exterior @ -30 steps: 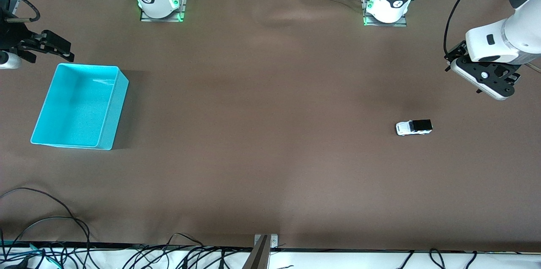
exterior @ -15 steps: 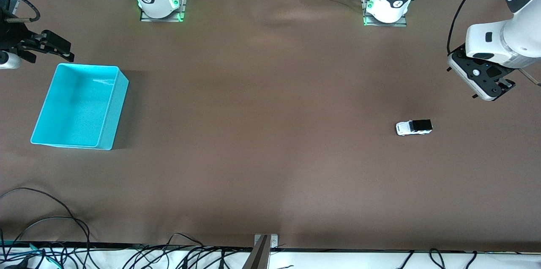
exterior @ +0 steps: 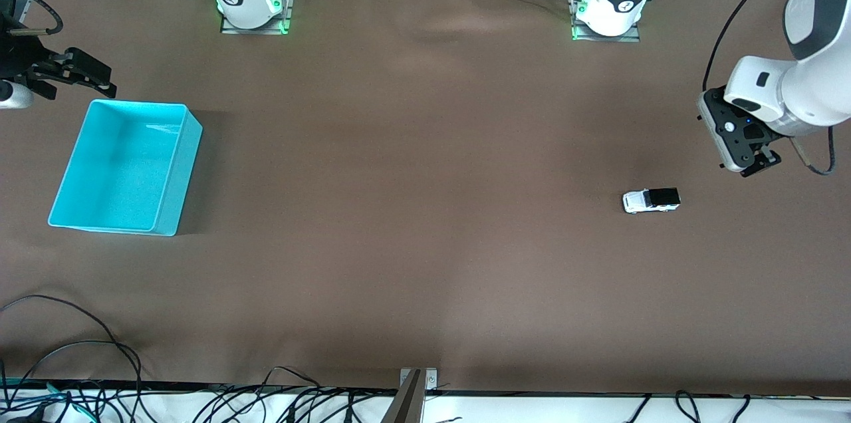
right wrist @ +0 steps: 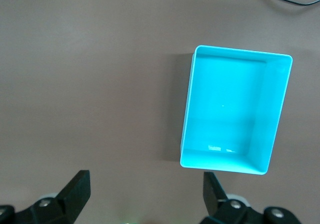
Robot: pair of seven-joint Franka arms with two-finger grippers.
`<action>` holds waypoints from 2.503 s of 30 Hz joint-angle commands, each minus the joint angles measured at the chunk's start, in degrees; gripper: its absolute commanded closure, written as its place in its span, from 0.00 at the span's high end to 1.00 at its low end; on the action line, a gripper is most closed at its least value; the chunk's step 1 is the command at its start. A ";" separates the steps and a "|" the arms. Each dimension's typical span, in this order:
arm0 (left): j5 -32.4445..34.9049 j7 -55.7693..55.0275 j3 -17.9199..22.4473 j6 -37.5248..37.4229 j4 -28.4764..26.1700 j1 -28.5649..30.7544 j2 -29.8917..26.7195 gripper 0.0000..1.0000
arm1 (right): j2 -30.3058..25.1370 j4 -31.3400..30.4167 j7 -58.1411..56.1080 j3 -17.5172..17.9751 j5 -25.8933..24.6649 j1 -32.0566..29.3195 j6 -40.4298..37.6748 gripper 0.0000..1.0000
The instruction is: Wind and store white jeep toy
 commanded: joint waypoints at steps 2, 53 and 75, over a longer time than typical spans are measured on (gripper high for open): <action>-1.55 10.06 0.09 2.17 1.81 1.88 3.77 1.00 | 0.74 1.48 -0.03 0.18 -0.79 -0.20 -0.22 1.00; -0.83 19.74 -0.26 41.19 -19.19 7.60 19.07 1.00 | 1.01 1.48 -0.03 0.09 -0.79 -0.29 0.13 1.00; -2.07 20.35 -1.49 44.10 -20.69 7.77 20.12 0.10 | 1.01 1.48 -0.03 0.09 -0.79 -0.29 0.13 1.00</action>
